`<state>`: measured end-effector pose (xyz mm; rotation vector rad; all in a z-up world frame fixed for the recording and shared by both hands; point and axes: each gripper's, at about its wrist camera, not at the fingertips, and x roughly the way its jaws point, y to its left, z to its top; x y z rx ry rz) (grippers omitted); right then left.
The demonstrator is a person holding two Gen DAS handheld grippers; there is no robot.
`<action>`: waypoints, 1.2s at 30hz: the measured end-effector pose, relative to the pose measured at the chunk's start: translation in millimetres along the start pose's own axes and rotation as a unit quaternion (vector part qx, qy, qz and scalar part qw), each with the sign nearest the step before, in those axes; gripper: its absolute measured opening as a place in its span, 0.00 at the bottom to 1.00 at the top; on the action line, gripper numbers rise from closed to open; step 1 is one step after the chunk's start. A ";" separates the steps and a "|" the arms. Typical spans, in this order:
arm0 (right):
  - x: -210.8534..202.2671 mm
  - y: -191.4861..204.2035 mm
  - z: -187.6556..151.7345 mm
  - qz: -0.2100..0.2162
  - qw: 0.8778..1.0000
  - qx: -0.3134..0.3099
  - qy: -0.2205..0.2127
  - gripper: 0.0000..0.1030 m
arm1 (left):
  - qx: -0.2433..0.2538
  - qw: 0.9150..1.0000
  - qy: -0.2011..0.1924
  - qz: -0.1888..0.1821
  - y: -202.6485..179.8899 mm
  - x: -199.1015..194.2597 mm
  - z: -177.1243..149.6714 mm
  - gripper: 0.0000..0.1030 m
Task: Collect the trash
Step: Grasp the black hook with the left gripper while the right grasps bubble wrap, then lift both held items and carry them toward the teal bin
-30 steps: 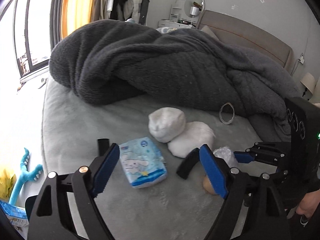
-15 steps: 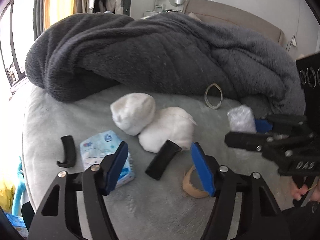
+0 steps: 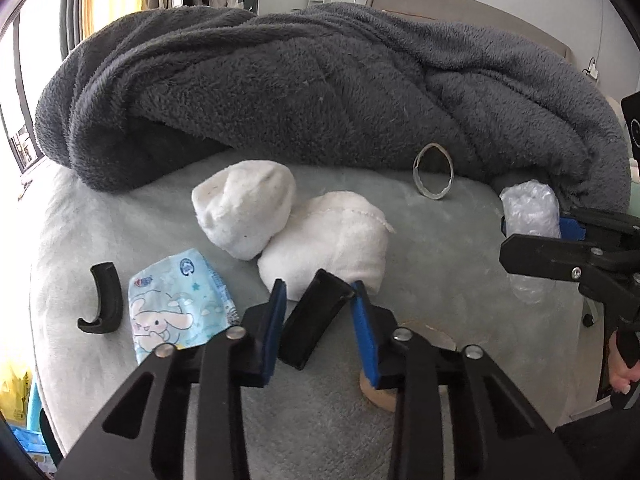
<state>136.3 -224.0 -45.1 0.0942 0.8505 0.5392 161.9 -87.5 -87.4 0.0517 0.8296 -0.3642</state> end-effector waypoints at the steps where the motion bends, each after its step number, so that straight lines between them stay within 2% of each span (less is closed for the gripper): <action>1: -0.3 0.0 0.3 0.000 1.000 0.000 0.000 0.38 | 0.000 1.000 -0.001 0.000 -0.2 -0.3 0.0 0.31; 7: -2.4 3.4 4.3 0.001 1.000 -0.001 -0.004 0.38 | 0.002 1.000 -0.016 -0.008 -0.9 -8.6 1.8 0.21; 14: 0.6 10.8 10.8 0.000 1.000 -0.001 -0.007 0.38 | -0.005 0.999 -0.030 -0.010 6.7 -21.2 1.5 0.17; 17: 4.7 17.3 14.3 0.000 1.000 -0.004 -0.007 0.38 | -0.010 0.999 -0.032 -0.011 11.9 -25.8 0.3 0.09; 28: 18.9 48.5 25.9 0.003 1.000 -0.026 -0.007 0.38 | -0.029 0.998 -0.059 -0.013 41.4 -57.8 2.0 0.09; 36: 29.8 74.7 37.5 0.006 0.999 -0.034 -0.013 0.38 | -0.044 0.997 -0.066 0.013 71.3 -78.6 0.3 0.09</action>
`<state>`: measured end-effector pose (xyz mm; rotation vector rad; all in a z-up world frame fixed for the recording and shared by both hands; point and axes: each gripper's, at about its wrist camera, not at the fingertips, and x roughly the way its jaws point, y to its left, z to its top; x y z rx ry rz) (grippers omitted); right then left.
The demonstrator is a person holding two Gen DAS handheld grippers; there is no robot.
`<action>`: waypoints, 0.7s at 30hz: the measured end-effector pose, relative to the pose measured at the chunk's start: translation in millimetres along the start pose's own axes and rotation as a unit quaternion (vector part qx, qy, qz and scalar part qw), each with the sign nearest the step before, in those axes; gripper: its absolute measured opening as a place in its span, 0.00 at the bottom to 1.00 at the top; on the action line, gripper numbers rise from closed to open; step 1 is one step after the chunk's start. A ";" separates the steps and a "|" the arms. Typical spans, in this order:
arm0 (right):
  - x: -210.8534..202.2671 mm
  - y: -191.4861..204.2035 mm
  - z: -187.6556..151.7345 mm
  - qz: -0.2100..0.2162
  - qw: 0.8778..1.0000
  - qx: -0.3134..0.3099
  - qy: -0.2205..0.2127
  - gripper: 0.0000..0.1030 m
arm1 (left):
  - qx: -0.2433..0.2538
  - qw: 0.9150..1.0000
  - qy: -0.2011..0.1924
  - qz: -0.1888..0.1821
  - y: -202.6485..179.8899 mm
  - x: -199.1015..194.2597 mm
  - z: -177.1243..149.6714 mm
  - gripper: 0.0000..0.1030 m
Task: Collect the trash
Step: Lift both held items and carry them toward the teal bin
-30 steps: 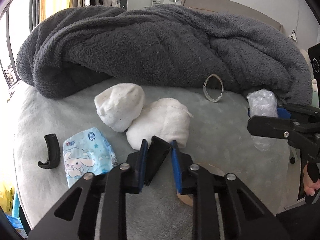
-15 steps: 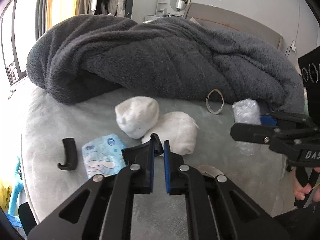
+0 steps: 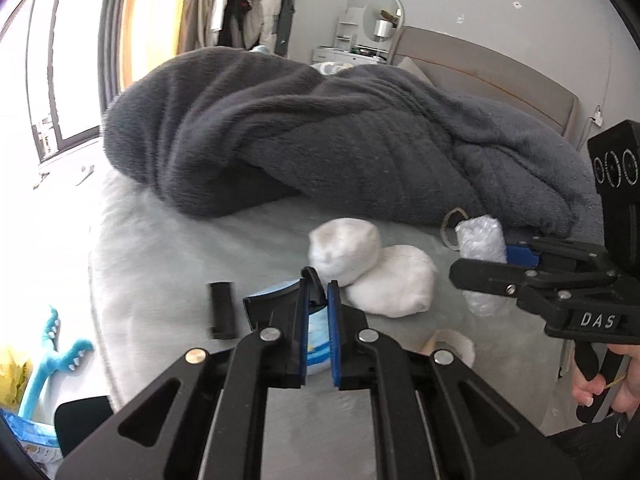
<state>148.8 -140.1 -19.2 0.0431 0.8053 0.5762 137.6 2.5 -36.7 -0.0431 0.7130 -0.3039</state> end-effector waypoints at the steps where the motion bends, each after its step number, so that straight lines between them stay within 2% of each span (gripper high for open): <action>1: 1.3 3.0 1.1 0.000 1.000 -0.002 -0.002 0.38 | -0.003 1.000 0.000 0.004 5.8 -2.8 -0.4 0.09; 16: 44.1 81.3 25.4 0.031 0.998 -0.049 0.005 0.38 | -0.030 0.998 0.014 0.052 78.0 -35.5 -14.6 0.09; 21: 59.6 105.8 29.1 0.040 0.997 -0.062 0.011 0.38 | -0.055 0.996 0.014 0.062 103.2 -47.3 -19.5 0.09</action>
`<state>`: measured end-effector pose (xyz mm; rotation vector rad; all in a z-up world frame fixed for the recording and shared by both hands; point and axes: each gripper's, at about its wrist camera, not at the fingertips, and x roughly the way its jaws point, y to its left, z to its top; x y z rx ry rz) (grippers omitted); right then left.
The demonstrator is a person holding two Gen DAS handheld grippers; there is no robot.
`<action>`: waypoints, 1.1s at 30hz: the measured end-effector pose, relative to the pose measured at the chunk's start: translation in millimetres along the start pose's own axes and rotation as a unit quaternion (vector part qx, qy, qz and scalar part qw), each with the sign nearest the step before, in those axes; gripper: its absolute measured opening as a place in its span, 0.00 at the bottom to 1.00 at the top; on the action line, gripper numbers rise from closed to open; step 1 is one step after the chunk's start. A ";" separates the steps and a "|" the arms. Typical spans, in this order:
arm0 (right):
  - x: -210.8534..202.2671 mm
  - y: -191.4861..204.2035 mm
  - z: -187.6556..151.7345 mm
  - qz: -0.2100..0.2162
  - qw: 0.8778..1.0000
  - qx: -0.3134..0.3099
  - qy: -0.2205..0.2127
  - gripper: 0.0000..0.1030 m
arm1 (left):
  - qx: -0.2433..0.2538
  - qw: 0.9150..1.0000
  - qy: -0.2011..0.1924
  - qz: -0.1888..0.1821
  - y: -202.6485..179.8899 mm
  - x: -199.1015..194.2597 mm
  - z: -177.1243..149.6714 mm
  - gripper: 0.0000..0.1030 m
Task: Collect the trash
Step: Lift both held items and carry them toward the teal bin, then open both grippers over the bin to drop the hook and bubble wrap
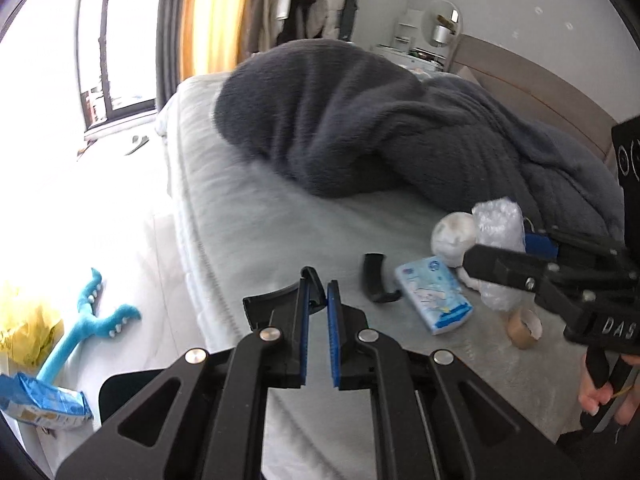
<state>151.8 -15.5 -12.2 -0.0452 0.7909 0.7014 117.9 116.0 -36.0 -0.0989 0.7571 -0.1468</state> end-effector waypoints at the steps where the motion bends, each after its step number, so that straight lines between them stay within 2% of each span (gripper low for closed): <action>1: 4.1 4.4 0.8 0.003 1.000 -0.001 0.003 0.38 | 0.001 1.000 0.001 0.003 3.3 -1.8 -1.5 0.09; 12: 37.7 64.4 24.0 0.044 0.999 -0.026 0.000 0.38 | -0.021 0.999 0.027 0.029 56.9 -4.6 -20.6 0.09; 17: 55.1 87.5 29.6 0.062 0.997 -0.035 0.006 0.38 | -0.044 0.996 0.056 0.047 90.4 -1.0 -35.5 0.09; 22: 79.5 110.8 28.5 0.072 0.996 -0.047 0.022 0.38 | -0.068 0.991 0.095 0.067 126.6 5.7 -55.6 0.09; 27: 101.7 129.9 21.9 0.081 0.994 -0.053 0.046 0.38 | -0.093 0.985 0.131 0.062 152.3 10.8 -73.4 0.09; 33: 115.9 142.6 11.8 0.083 0.992 -0.057 0.071 0.38 | -0.128 0.973 0.181 0.060 179.5 20.2 -97.7 0.09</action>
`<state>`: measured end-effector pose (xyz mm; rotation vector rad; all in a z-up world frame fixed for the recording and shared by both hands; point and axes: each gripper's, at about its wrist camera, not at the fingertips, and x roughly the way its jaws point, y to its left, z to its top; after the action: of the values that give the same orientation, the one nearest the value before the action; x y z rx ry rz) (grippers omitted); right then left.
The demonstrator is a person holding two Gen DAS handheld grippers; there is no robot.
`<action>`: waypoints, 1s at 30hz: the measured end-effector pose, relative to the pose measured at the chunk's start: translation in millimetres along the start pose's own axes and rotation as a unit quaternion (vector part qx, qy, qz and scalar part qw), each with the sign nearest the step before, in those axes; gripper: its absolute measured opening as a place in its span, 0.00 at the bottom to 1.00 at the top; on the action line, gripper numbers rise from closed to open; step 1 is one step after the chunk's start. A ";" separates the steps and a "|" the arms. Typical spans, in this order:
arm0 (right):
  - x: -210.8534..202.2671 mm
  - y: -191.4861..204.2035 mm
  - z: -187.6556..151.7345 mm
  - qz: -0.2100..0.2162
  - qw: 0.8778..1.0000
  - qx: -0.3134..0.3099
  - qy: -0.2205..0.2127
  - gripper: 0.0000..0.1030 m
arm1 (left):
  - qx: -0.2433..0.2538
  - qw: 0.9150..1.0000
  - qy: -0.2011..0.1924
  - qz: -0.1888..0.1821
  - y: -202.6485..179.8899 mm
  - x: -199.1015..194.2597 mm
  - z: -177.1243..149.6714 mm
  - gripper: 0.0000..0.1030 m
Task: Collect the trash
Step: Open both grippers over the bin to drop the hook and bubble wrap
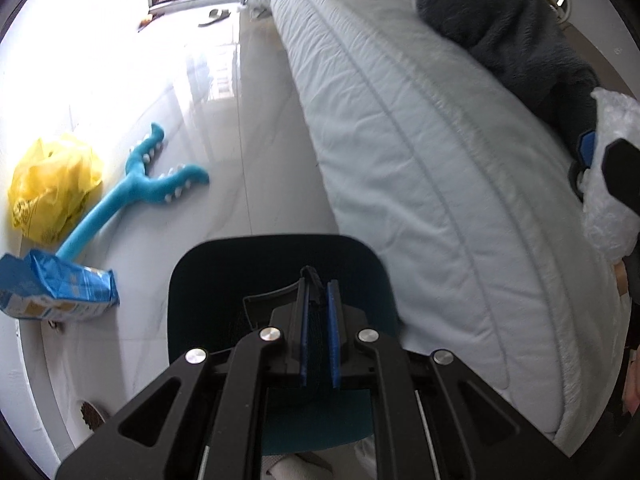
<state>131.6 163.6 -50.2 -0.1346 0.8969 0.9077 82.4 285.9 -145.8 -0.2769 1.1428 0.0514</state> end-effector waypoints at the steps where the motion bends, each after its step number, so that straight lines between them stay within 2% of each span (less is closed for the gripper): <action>1: 2.3 1.7 -0.7 0.001 1.000 0.001 0.003 0.38 | -0.004 1.000 0.006 0.000 3.7 3.9 -1.0 0.09; 11: 34.5 17.6 -2.5 0.010 0.999 0.001 0.037 0.38 | -0.022 0.998 0.059 0.005 31.7 19.0 -17.2 0.10; 12: 39.1 18.2 -3.5 0.011 0.999 0.002 0.043 0.38 | -0.024 0.998 0.064 0.007 34.0 19.6 -18.7 0.11; 14: 45.4 19.2 -5.6 0.011 0.999 0.003 0.051 0.38 | -0.026 0.998 0.063 0.010 37.7 17.4 -20.5 0.20; 15: 48.5 18.8 -6.0 0.011 0.998 0.003 0.055 0.38 | -0.024 0.998 0.060 0.013 40.1 15.6 -20.7 0.34; 16: 53.7 18.7 -7.3 0.012 0.998 0.004 0.061 0.38 | -0.023 0.998 0.057 0.015 41.7 13.9 -21.1 0.42; 20: 70.0 21.2 -12.8 0.010 0.997 0.010 0.082 0.38 | -0.037 0.999 0.035 0.014 53.2 1.4 -19.8 0.45; 25: 89.3 24.3 -22.7 0.008 0.994 0.014 0.111 0.38 | -0.038 0.999 -0.019 0.014 60.6 -23.7 -13.4 0.55; 30: 106.7 27.7 -30.7 0.007 0.991 0.016 0.135 0.38 | -0.045 0.996 -0.068 0.020 68.3 -46.5 -7.2 0.59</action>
<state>123.5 233.9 -140.1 -0.2270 1.1643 0.8993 44.1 354.7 -119.7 -0.3264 1.0119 0.1549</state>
